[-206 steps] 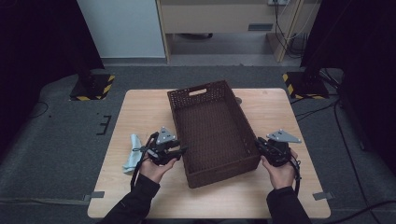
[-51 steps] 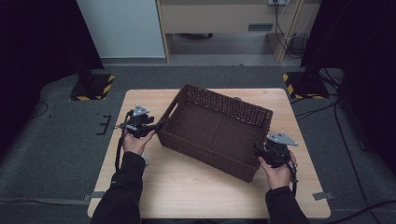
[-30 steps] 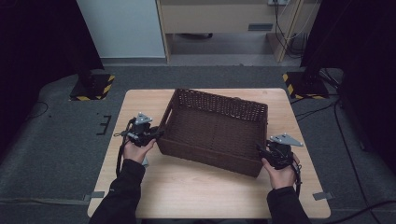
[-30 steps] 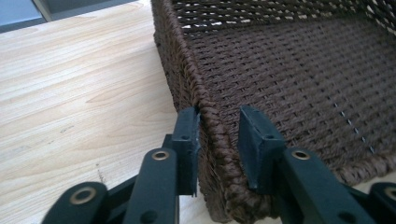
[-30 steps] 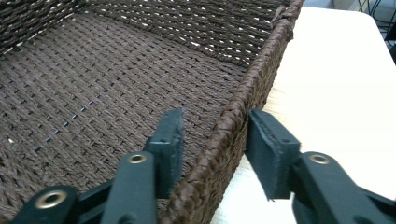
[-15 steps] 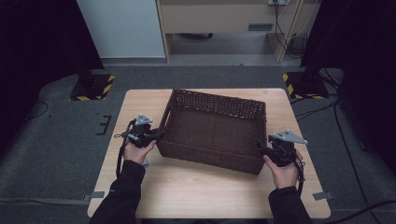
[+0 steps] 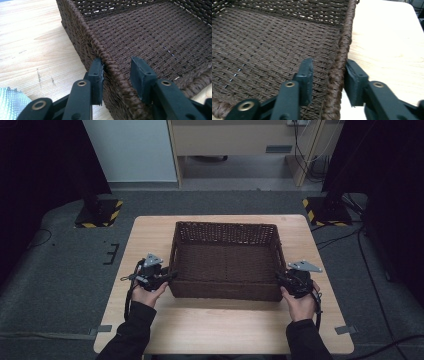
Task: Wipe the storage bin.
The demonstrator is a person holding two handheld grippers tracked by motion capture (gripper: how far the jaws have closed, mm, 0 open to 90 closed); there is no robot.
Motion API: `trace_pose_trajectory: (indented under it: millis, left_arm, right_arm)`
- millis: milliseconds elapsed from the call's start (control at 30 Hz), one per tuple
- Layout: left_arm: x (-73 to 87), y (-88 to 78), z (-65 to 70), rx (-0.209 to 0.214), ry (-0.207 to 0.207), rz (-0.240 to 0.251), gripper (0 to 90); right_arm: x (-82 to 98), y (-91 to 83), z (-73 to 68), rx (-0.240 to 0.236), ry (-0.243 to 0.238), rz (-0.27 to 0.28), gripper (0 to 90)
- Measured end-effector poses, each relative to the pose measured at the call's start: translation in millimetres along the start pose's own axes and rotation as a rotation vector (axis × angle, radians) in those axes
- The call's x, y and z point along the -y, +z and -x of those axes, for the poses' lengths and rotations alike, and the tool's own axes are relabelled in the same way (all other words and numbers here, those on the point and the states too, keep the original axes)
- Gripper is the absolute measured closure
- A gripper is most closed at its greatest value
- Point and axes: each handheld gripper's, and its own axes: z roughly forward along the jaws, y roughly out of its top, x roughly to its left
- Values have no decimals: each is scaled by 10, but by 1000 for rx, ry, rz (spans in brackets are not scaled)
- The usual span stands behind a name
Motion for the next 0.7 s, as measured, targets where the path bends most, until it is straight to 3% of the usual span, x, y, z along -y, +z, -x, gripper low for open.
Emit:
trace_pose_trajectory:
  millis: [100, 200, 367, 500, 700]
  left_arm:
    - [-17, -50, -11, 4, -9, 22, 567]
    - [-39, -171, -35, 8, -12, 63, 529]
    - [41, -357, -154, -23, -17, 93, 513]
    - [199, -427, -328, -71, -40, 68, 502]
    - [456, -484, -558, -138, -76, 14, 499]
  right_arm:
    - [-2, -16, 29, 18, -2, -5, 732]
    - [0, -18, 55, 5, 18, -8, 745]
    - [-6, -42, 50, 20, -1, -20, 758]
    - [11, -74, 91, 34, -1, -20, 759]
    - [15, -102, 89, 38, -24, 18, 646]
